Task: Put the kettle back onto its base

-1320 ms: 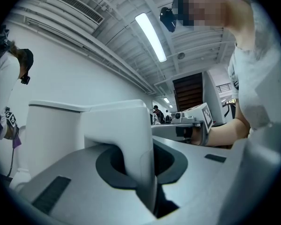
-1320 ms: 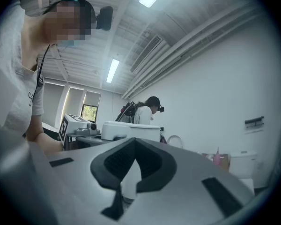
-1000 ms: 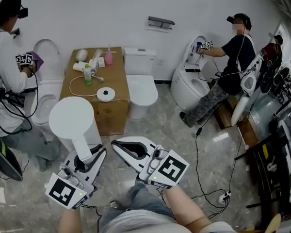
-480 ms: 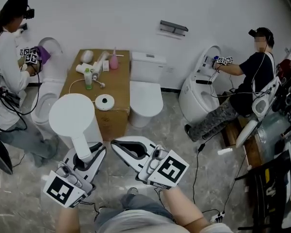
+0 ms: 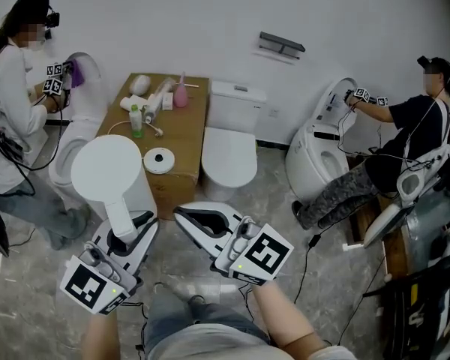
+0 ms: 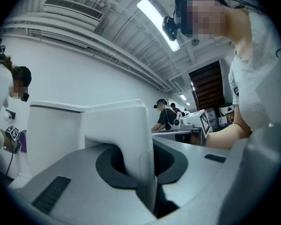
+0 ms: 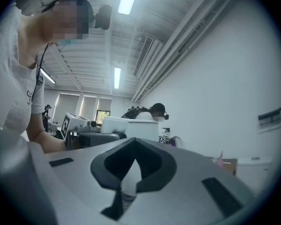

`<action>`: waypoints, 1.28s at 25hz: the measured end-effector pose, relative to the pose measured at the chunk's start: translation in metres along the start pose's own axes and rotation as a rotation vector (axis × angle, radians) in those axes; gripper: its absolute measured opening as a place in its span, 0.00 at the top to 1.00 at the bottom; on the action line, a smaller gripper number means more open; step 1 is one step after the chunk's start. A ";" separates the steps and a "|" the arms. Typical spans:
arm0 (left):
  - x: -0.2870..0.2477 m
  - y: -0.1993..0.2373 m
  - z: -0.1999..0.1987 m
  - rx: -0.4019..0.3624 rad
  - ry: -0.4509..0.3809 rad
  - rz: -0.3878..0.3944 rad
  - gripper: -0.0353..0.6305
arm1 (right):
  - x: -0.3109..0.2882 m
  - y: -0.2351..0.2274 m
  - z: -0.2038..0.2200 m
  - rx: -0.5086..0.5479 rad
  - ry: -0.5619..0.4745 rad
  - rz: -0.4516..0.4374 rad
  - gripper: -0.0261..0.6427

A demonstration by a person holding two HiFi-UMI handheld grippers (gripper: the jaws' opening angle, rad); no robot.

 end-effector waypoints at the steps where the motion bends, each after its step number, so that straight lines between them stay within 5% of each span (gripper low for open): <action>1: -0.004 0.002 0.003 -0.001 0.003 -0.002 0.87 | 0.000 -0.006 0.002 -0.003 -0.001 0.002 0.95; 13: -0.050 0.043 0.036 0.007 0.024 0.001 0.87 | -0.016 -0.076 0.020 0.000 0.009 0.021 0.95; 32: -0.135 0.171 0.111 0.020 0.058 0.054 0.87 | -0.084 -0.190 0.066 -0.022 0.032 0.050 0.95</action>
Point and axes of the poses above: the fingertips, and each gripper's own axes: x backward along the fingers, y to its left, z out of its underside, the point moved 2 cm from there along x, backward along the fingers, and after that the axes turned 3 degrees about -y, right-handed, at the moved point
